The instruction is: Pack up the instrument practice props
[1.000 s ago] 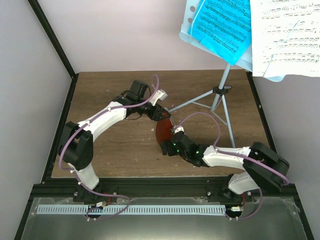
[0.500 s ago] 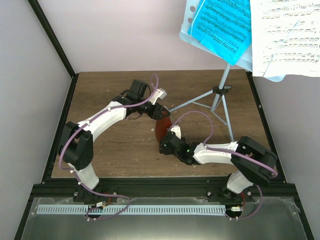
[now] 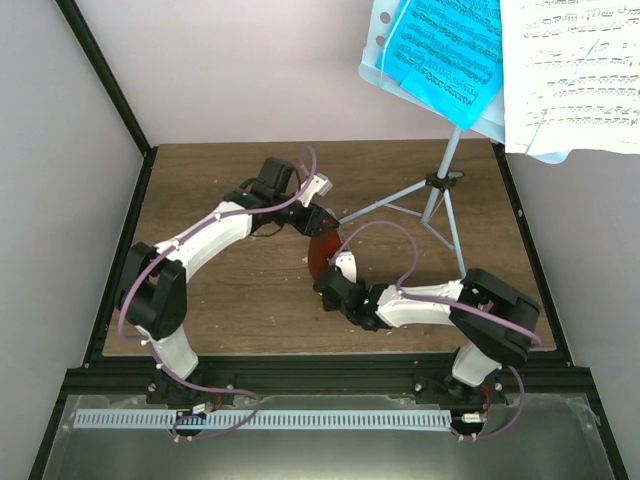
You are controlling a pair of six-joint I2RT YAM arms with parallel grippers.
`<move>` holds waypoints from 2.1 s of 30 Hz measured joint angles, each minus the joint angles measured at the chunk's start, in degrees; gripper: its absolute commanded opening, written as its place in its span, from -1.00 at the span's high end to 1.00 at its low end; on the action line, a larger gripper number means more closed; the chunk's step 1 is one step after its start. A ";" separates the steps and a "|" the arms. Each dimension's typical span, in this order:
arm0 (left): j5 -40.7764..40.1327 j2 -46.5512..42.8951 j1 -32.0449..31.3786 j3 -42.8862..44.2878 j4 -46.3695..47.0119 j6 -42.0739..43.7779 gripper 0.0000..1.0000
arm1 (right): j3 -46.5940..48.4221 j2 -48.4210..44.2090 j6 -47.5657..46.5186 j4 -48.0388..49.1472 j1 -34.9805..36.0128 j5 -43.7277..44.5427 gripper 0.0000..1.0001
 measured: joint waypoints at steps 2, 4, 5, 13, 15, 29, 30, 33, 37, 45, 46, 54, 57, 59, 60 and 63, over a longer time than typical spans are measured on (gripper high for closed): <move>-0.07 0.00 0.22 0.02 -0.15 0.04 0.28 | 0.00 0.00 -0.24 -0.11 -0.15 0.33 0.40; -0.07 0.00 0.28 0.02 -0.26 0.07 0.28 | -0.07 0.00 -0.35 0.00 -0.22 0.46 0.21; -0.07 0.00 0.28 0.02 -0.28 0.11 0.28 | -0.17 -0.02 -0.37 0.33 -0.15 0.46 -0.02; -0.20 -0.22 -0.61 0.02 -0.92 2.78 0.24 | -5.29 -7.34 -3.13 6.16 0.04 -0.98 -0.86; -1.11 -0.61 -1.88 0.02 -1.68 5.14 0.19 | -8.15 -12.17 -4.09 7.21 0.07 -1.05 -0.92; -6.08 -5.62 -8.44 -4.17 -8.13 11.10 -0.66 | -23.58 -49.07 -9.86 3.61 -8.15 -11.37 -1.00; -6.25 -6.71 -8.41 -4.72 -7.85 10.73 -0.68 | -23.63 -49.48 -9.92 3.17 -9.99 -13.20 -1.00; -6.80 -12.57 -8.22 -7.04 -5.46 9.16 -0.78 | -23.63 -48.87 -9.70 2.80 -17.42 -19.76 -0.99; -5.46 -22.40 -3.76 -10.03 -0.48 4.26 -0.81 | -23.63 -43.12 -9.01 3.41 -26.56 -27.65 -0.81; -4.42 -37.55 10.60 -20.85 8.00 -5.57 -0.88 | -22.77 -26.64 -9.46 7.61 -34.25 -36.30 -0.32; -5.35 -38.49 10.54 -22.62 7.74 -5.90 -0.88 | -22.16 -25.03 -9.81 8.41 -34.25 -37.13 -0.27; -9.20 -38.53 10.51 -24.44 6.36 -6.86 -0.86 | -19.89 -18.34 -18.12 16.90 -31.67 -43.08 -0.16; -10.12 -38.73 10.51 -24.44 6.36 -6.91 -0.86 | -18.58 -16.94 -21.31 18.71 -27.71 -45.48 -0.15; -10.99 -38.97 10.51 -24.44 6.36 -6.88 -0.86 | -18.21 -16.09 -22.29 21.03 -25.20 -47.43 -0.14; -11.34 -39.10 10.51 -24.44 6.36 -6.88 -0.86 | -18.10 -15.45 -22.56 22.18 -23.96 -48.04 -0.13; -12.57 -39.50 10.51 -24.44 6.36 -6.88 -0.85 | -17.05 -11.58 -23.23 24.85 -19.89 -48.65 -0.06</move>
